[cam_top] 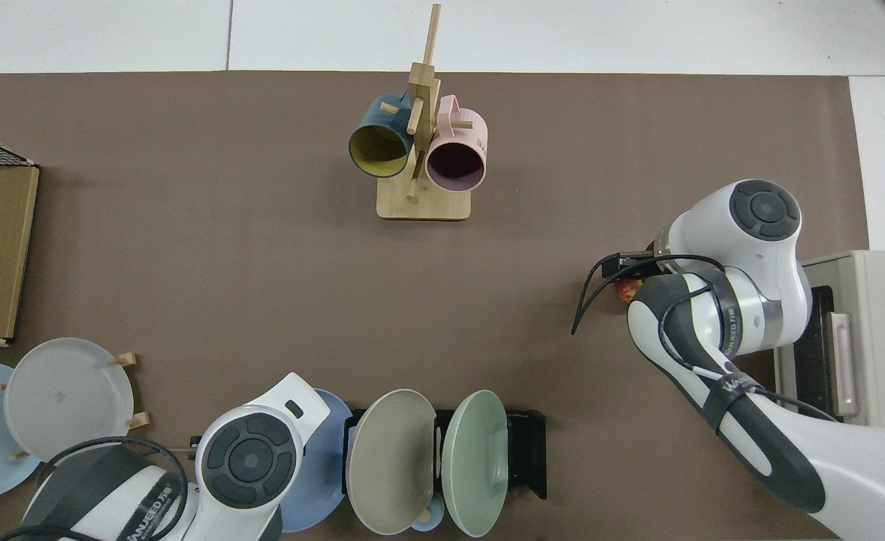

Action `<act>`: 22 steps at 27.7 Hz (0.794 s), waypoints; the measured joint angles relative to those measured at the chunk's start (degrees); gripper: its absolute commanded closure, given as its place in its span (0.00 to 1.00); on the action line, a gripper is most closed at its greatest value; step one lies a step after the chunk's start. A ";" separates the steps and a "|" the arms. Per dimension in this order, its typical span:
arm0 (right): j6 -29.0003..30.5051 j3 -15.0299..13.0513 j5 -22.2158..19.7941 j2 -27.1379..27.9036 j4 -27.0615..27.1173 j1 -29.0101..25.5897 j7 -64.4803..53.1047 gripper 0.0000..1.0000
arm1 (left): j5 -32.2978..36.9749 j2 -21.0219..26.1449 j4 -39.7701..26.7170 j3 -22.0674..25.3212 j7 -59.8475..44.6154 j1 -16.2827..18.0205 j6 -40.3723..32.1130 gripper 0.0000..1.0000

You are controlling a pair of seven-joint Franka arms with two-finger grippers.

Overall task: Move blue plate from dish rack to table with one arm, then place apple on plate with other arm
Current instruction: 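Grasp the blue plate in the rack with the left gripper, then lift the blue plate out of the rack with the left gripper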

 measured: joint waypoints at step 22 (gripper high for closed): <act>-4.61 0.10 -0.03 0.16 5.01 -0.01 0.00 1.00 | 5.58 5.40 17.64 0.30 2.52 5.72 -9.69 1.00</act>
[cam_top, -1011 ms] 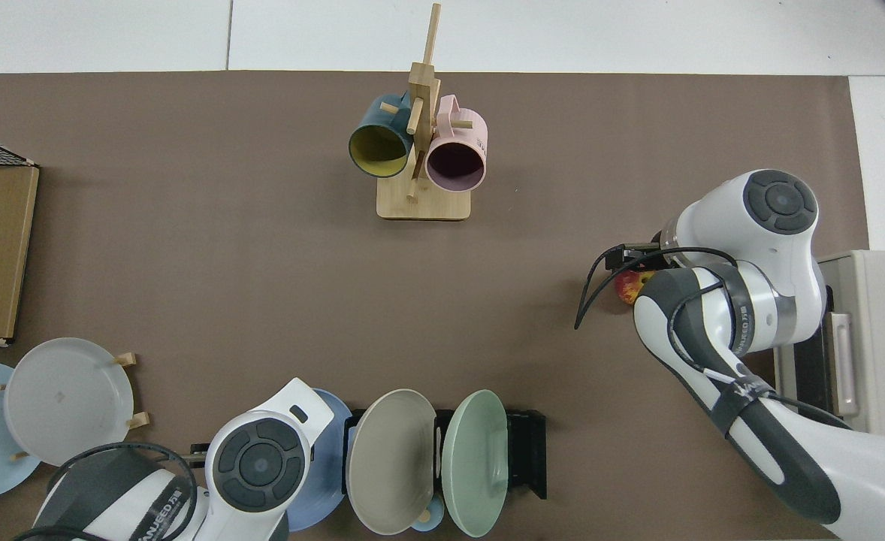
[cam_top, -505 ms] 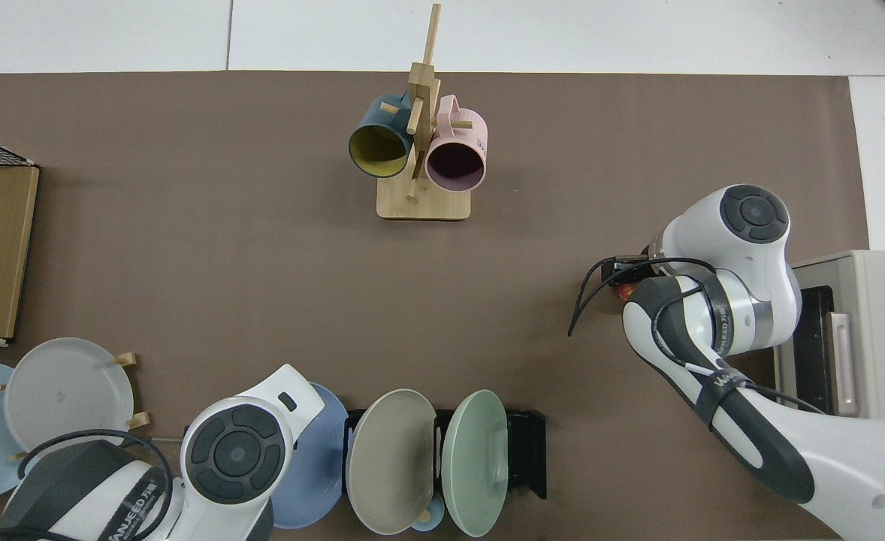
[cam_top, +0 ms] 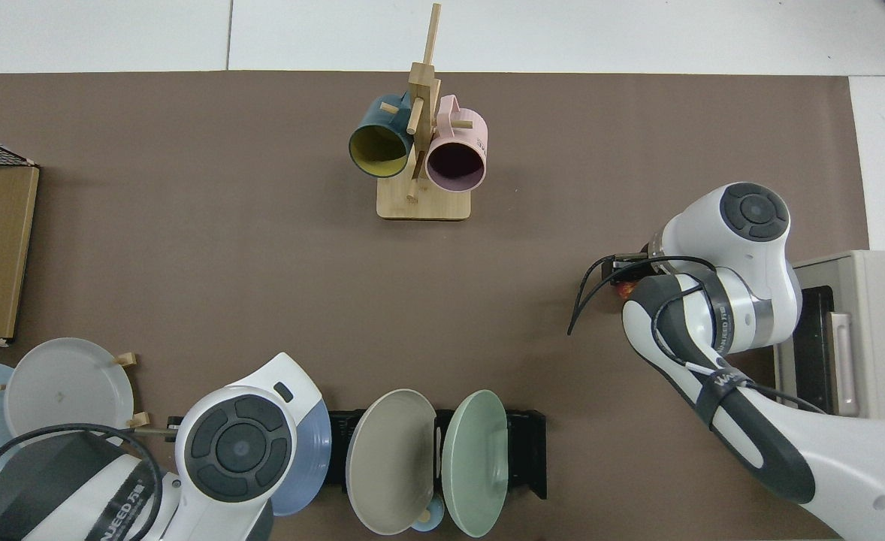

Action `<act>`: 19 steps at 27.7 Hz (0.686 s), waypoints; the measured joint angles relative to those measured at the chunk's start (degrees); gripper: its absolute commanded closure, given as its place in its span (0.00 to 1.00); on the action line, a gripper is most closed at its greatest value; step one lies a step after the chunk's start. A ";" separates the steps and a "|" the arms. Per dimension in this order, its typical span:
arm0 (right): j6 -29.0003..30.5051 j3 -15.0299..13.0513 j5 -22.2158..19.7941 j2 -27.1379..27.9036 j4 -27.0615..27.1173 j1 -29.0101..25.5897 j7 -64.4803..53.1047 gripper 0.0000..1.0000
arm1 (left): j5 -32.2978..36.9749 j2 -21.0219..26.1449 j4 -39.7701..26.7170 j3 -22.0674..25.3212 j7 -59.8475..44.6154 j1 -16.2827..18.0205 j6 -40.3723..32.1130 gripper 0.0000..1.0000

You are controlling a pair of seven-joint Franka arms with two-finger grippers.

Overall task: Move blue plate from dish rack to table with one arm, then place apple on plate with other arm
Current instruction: 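Lift the blue plate out of the rack with the left gripper, then lower the blue plate onto the table center with the left gripper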

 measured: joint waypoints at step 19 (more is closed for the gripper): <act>-19.32 0.57 -0.01 -10.68 12.24 0.00 -0.47 1.00 | -19.51 19.70 9.81 0.36 -13.20 5.36 22.51 1.00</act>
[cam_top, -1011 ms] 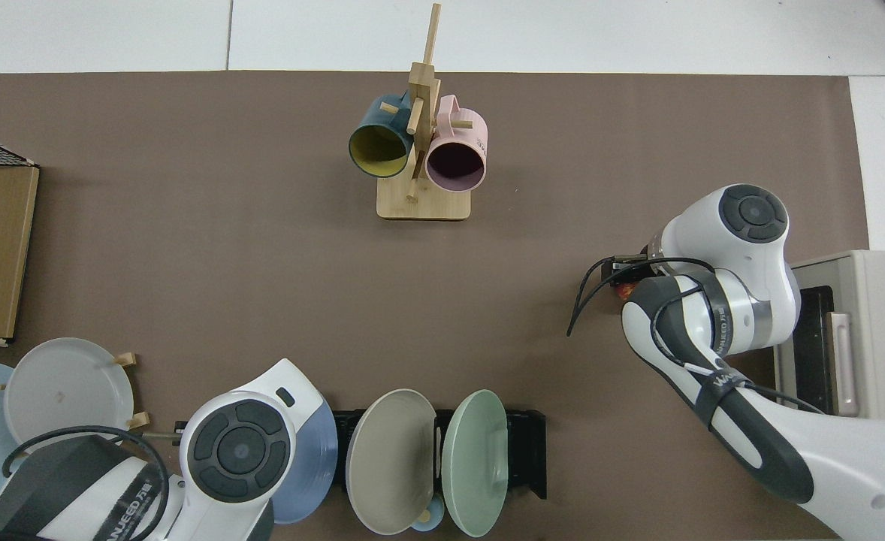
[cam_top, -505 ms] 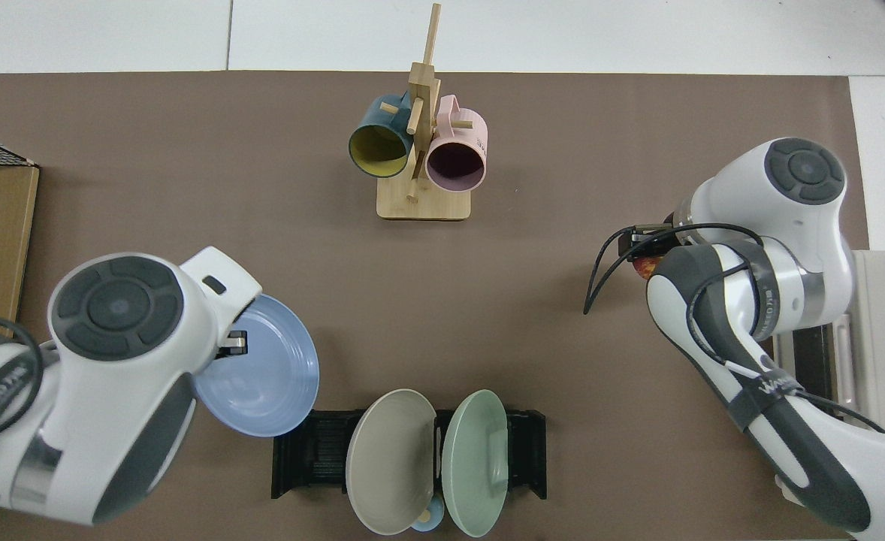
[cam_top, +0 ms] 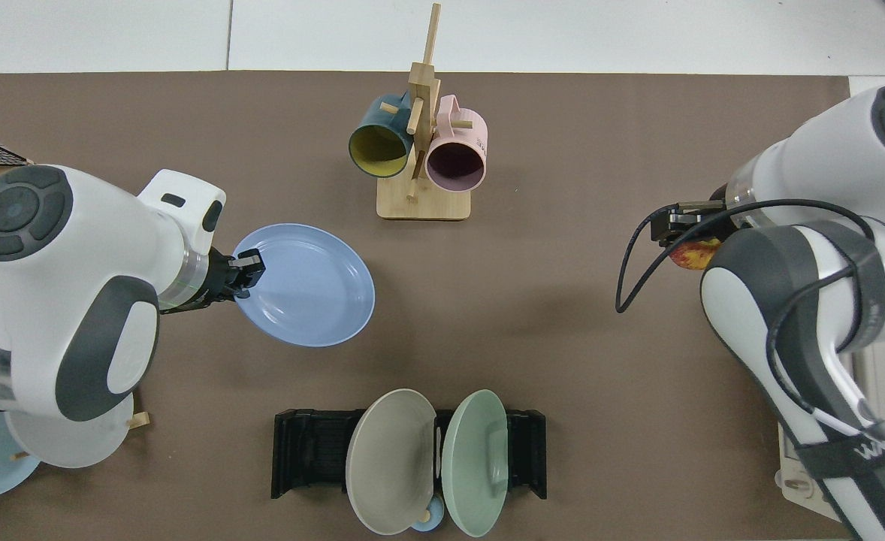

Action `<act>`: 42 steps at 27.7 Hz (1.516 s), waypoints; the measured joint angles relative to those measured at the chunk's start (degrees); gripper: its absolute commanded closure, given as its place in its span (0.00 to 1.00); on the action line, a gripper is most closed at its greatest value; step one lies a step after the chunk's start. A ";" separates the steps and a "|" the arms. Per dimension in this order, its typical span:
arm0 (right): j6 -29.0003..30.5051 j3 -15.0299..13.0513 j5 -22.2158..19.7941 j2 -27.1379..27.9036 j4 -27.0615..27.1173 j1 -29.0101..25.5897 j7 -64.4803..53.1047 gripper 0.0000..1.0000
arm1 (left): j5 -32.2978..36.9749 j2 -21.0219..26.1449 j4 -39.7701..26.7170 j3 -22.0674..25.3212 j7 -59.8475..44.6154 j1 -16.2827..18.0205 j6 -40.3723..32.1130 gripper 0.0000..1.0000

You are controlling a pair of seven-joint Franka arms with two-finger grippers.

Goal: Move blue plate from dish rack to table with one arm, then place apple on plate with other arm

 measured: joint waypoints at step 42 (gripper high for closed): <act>0.33 0.46 2.30 1.39 -0.73 0.01 0.00 1.00 | -4.87 3.78 -10.59 0.47 0.32 -10.24 18.27 0.00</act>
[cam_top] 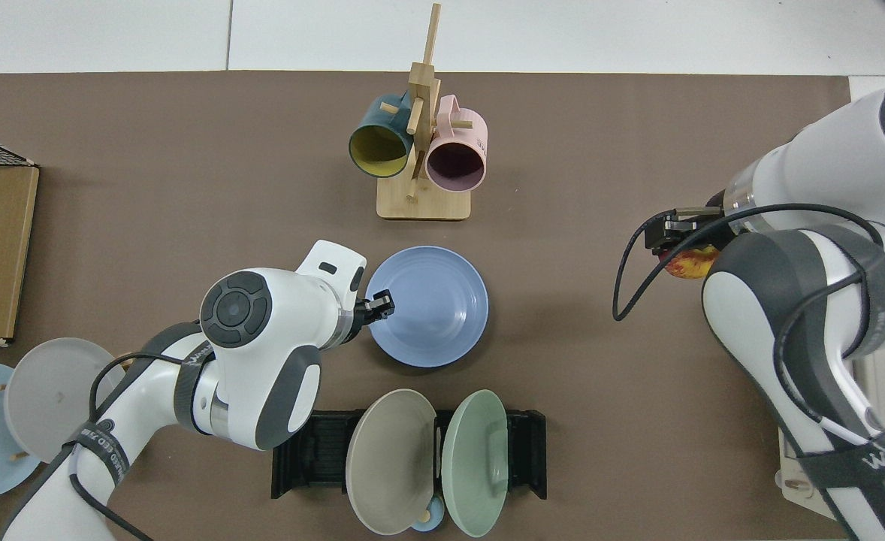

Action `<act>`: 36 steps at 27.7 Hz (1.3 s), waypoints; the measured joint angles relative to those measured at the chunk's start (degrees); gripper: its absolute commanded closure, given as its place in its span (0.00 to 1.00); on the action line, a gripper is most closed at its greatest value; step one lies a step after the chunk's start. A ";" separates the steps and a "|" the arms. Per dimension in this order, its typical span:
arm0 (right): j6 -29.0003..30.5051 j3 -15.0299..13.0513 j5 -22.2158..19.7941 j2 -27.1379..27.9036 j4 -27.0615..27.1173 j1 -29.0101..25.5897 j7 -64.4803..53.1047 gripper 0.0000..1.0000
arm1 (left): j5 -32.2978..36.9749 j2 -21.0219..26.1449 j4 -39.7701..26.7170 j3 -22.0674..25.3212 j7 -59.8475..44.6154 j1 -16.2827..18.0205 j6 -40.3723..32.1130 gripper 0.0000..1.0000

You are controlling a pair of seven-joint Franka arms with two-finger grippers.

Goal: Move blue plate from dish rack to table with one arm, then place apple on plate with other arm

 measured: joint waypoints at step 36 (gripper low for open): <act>17.21 25.25 -5.76 12.48 -1.19 2.62 38.33 1.00 | 9.19 -5.84 29.02 13.30 27.17 9.60 -53.36 0.00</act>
